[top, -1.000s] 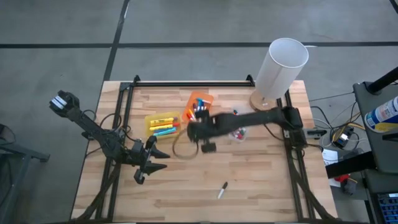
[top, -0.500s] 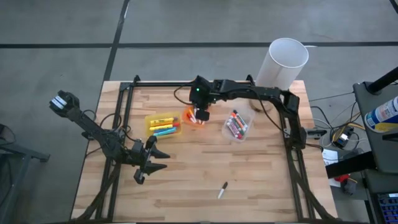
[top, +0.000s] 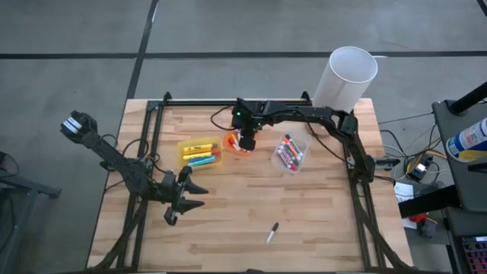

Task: Pick & Place Markers
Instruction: Put the violet pen into the orange bin, then put the black pen into the orange bin

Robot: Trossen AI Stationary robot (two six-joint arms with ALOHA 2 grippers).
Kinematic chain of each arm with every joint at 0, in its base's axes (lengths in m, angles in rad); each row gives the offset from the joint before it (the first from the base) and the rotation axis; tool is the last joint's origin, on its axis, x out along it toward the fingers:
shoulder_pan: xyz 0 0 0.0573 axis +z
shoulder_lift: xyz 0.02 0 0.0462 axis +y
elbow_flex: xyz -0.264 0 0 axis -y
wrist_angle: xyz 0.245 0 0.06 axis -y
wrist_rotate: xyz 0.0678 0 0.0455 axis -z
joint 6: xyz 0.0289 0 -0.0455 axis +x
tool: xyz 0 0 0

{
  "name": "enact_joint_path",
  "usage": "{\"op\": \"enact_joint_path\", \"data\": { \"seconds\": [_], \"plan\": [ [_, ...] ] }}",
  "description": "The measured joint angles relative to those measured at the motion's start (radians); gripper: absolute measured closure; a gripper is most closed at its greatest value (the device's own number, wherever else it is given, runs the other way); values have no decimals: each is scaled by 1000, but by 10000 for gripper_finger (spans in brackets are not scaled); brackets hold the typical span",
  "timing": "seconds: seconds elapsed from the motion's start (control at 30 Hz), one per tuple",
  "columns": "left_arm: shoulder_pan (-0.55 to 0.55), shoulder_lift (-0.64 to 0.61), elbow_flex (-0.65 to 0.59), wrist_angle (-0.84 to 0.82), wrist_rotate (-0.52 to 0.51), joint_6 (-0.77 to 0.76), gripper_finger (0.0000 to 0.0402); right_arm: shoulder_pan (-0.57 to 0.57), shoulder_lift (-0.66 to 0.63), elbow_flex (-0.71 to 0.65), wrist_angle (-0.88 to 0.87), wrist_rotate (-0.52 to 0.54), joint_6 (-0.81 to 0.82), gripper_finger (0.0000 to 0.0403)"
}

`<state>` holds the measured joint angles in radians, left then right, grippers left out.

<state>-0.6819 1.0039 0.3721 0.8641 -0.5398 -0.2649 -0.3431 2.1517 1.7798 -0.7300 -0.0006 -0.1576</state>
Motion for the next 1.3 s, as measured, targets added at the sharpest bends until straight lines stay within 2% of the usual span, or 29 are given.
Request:
{"op": "enact_joint_path", "data": {
  "seconds": [0.23, 0.4, 0.53, 0.63, 1.0, 1.3],
  "plan": [
    [0, 0, 0, -8, 0, 0, 223, 2, -11, 0, -11, 0, -19, 250],
    [0, 0, -1, -9, 0, 0, 223, 47, -79, 0, -238, -10, -83, 216],
    [0, 0, -1, -9, 0, 0, 223, 139, -125, -2, -358, -78, -71, 219],
    [0, 0, -1, -10, 0, 0, 223, 230, -147, -4, -396, -87, -55, 226],
    [0, 0, -1, -15, 0, 0, 223, 581, -142, -38, -315, -79, -52, 248],
    [0, 0, -1, -14, 0, 0, 223, 747, -141, -101, -296, -56, 12, 259]
  ]
}}
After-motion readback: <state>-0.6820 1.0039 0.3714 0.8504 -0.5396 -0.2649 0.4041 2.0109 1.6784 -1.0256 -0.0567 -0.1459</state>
